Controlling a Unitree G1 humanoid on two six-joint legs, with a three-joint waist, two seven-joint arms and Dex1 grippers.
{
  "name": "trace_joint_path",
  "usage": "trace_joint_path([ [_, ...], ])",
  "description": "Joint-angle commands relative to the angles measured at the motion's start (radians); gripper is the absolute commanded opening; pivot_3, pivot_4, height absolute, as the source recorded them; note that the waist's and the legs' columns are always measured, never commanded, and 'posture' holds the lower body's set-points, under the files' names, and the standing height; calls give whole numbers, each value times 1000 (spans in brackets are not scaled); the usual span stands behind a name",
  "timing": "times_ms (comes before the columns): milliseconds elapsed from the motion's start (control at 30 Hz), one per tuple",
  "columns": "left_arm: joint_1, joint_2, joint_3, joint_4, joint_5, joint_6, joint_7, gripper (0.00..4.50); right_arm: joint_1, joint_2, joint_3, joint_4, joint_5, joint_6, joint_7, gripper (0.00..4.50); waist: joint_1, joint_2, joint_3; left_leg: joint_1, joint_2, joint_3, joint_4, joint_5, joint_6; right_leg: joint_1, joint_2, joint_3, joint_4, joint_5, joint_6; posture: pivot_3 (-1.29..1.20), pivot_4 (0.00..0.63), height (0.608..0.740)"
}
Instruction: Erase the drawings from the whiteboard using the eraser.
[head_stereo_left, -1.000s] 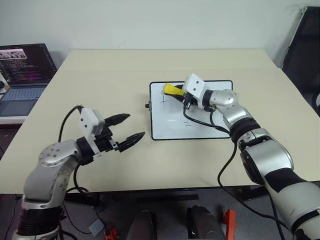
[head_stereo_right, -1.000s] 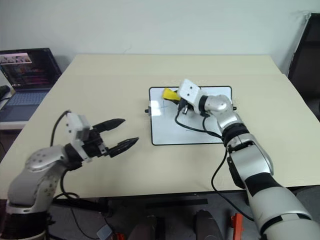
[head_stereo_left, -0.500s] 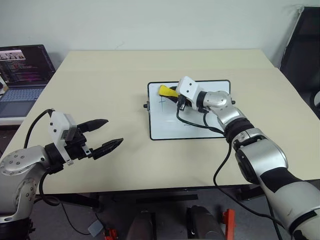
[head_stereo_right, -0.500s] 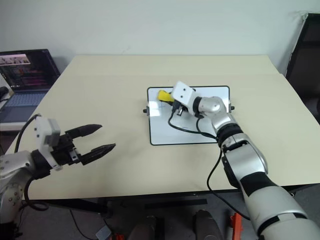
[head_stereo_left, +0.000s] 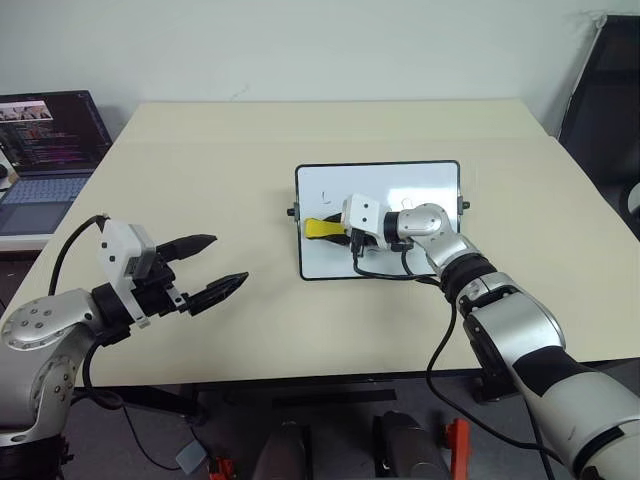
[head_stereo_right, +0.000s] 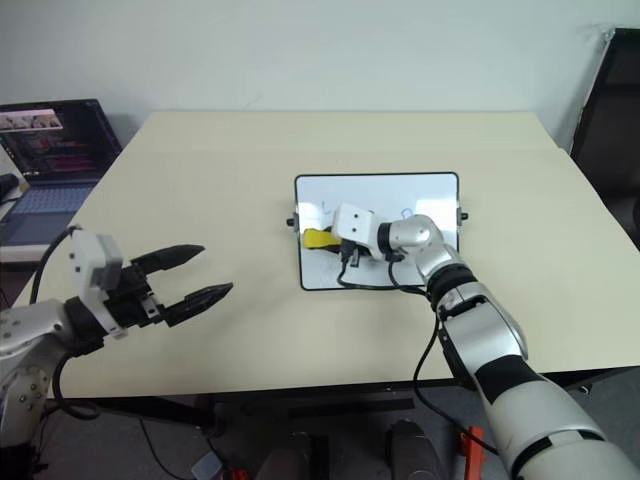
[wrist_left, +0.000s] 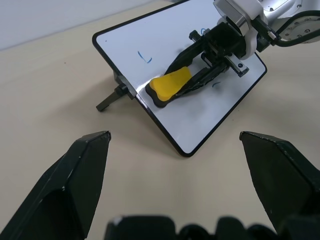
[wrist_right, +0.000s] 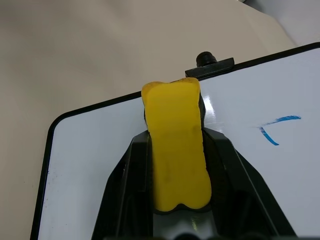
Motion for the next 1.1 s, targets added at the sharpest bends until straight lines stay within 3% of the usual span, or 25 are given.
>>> trace_joint_path([
  [33,-23,14,-6,-8,2,1,2,4500,-32,-13,-10,1,-22,10,-89,1036,0,0,0,0,0,0,0,0,0,0,0,0,0,0,0,0,150,740],
  [367,-64,3,-15,0,-6,-1,10,4500,-130,-68,-44,37,-55,29,-370,1032,3,0,0,1,0,0,0,0,0,-1,0,0,7,-3,-5,0,150,740],
  [500,-85,1,-29,16,1,-4,5,4500,-113,-66,-34,40,-54,15,-323,1030,2,0,0,1,0,0,0,0,0,-1,1,0,7,-3,-5,0,150,740],
  [833,-94,0,-36,34,2,-13,1,4500,0,-21,-5,-14,-19,3,39,1026,-4,0,0,4,1,0,0,0,0,0,1,0,8,-3,-5,0,150,740],
  [933,-92,0,-34,34,2,-13,2,4500,2,-22,-8,-20,-28,10,15,1021,-7,0,0,4,1,0,0,0,0,0,1,0,9,-3,-5,0,150,740],
  [1100,-83,-2,-33,36,7,-21,1,4500,-56,-30,-37,-1,-40,28,-171,1018,-7,0,0,4,1,-1,1,0,0,0,1,0,11,-3,-5,0,150,740],
])
